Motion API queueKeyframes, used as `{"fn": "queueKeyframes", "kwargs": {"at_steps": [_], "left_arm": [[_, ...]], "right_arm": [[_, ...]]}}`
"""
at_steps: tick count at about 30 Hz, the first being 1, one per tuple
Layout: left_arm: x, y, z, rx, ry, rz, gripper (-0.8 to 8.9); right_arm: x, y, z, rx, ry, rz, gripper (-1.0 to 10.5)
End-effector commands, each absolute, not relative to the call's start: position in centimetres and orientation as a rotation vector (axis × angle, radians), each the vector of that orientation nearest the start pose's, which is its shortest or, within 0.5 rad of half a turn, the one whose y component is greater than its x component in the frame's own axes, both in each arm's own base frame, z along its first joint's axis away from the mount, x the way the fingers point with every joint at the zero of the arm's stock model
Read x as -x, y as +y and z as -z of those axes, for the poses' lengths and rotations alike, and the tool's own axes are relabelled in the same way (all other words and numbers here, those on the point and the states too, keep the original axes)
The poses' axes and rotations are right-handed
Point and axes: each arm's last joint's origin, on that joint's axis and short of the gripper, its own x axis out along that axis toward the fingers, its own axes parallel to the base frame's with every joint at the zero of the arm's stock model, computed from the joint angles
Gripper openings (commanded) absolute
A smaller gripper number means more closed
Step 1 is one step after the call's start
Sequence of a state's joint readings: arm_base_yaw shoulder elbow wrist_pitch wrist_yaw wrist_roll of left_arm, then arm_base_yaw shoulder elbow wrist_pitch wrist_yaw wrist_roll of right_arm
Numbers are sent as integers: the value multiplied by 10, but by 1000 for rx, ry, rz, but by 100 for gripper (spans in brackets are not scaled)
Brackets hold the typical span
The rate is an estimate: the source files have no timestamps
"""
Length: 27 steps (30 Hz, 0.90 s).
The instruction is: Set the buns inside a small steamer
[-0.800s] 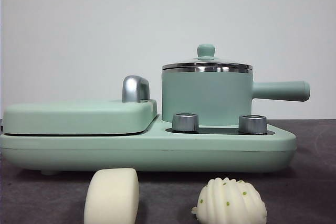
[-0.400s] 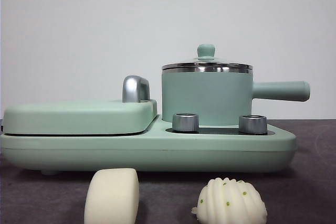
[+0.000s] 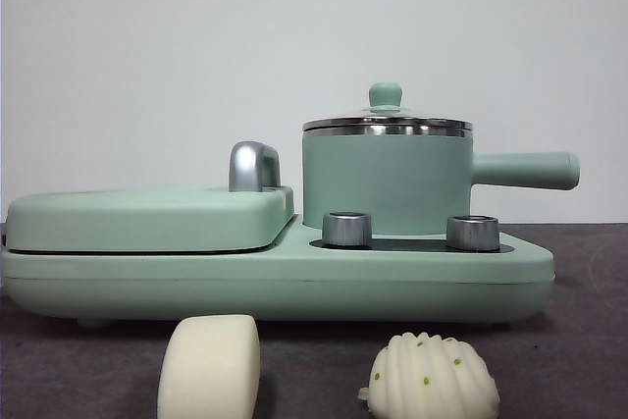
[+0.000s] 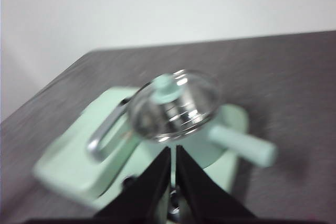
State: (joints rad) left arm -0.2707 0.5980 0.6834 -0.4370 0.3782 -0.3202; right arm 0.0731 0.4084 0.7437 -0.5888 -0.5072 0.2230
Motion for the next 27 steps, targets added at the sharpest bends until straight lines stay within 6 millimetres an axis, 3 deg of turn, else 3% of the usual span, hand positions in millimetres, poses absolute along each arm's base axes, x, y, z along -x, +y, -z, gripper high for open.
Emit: {"fn": "queueKeyframes", "kwargs": {"at_steps": [1, 7, 14, 18, 20, 22, 24, 27], "left_arm": [[-130, -53, -320, 284, 463, 682, 9], [-143, -69, -341, 289, 512, 878, 9], [-145, -73, -343, 267, 510, 901, 31], [-146, -73, -342, 254, 508, 902, 247], [-146, -74, -342, 245, 509, 903, 416], [-147, -74, -341, 246, 512, 903, 561], [-147, -74, -341, 245, 511, 903, 628], [-148, -74, -342, 249, 506, 904, 626]], "right_arm": [[-78, 22, -335, -159, 332, -646, 14], [-77, 24, -349, -115, 319, -733, 14], [-76, 24, -348, -123, 333, -730, 14], [-75, 24, -346, -127, 349, -726, 18], [-75, 24, -346, -127, 352, -725, 114], [-75, 23, -346, -126, 352, -718, 279], [-75, 23, -346, -126, 352, -719, 436], [-75, 23, -346, -126, 352, -719, 492]]}}
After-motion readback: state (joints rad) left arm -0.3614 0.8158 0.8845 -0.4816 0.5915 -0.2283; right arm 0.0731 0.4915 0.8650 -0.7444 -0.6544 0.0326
